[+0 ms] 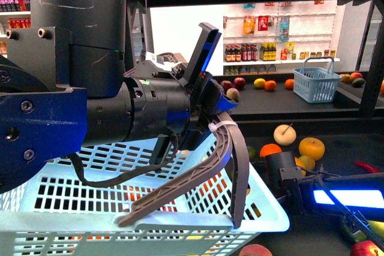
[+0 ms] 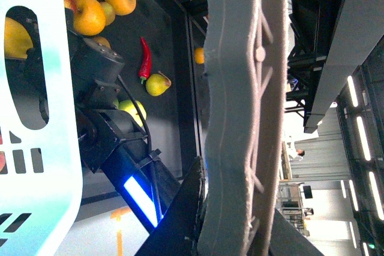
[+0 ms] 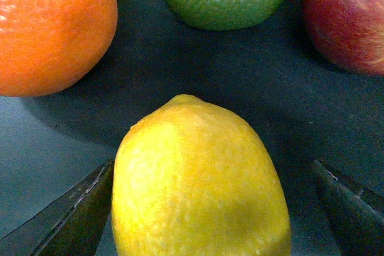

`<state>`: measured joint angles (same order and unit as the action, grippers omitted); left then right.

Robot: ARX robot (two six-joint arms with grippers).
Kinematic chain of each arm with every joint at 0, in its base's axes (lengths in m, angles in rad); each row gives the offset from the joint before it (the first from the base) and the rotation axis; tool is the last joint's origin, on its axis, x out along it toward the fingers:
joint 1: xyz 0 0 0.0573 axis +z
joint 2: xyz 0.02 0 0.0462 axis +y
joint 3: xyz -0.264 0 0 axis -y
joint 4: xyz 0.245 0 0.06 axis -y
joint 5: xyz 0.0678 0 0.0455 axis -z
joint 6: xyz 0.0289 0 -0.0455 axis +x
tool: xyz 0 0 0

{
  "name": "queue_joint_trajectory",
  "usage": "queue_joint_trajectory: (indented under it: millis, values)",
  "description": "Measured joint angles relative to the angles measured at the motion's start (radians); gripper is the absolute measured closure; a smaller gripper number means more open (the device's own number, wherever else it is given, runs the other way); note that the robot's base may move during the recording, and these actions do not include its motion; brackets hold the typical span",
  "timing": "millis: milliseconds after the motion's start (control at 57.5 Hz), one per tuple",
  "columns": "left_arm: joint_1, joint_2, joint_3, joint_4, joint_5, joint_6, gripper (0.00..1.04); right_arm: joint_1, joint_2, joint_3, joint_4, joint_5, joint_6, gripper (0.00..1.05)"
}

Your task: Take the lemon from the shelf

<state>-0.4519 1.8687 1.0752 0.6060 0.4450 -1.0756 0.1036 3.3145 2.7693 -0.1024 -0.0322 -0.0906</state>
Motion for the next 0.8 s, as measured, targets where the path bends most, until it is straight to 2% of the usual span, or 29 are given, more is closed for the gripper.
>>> queue_joint_trajectory:
  millis: [191, 452, 557, 800]
  values:
    - [0.000, 0.000, 0.000, 0.000, 0.000, 0.000, 0.96, 0.003, 0.006, -0.008, 0.022, 0.003, 0.011, 0.34]
    - [0.000, 0.000, 0.000, 0.000, 0.000, 0.000, 0.96, -0.013, -0.209, -0.391, 0.231, 0.010, 0.030, 0.34]
    - [0.000, 0.000, 0.000, 0.000, 0.000, 0.000, 0.96, -0.034, -0.370, -0.605, 0.342, 0.002, 0.040, 0.34]
    - [0.000, 0.000, 0.000, 0.000, 0.000, 0.000, 0.96, -0.087, -0.798, -1.061, 0.491, -0.108, 0.113, 0.34]
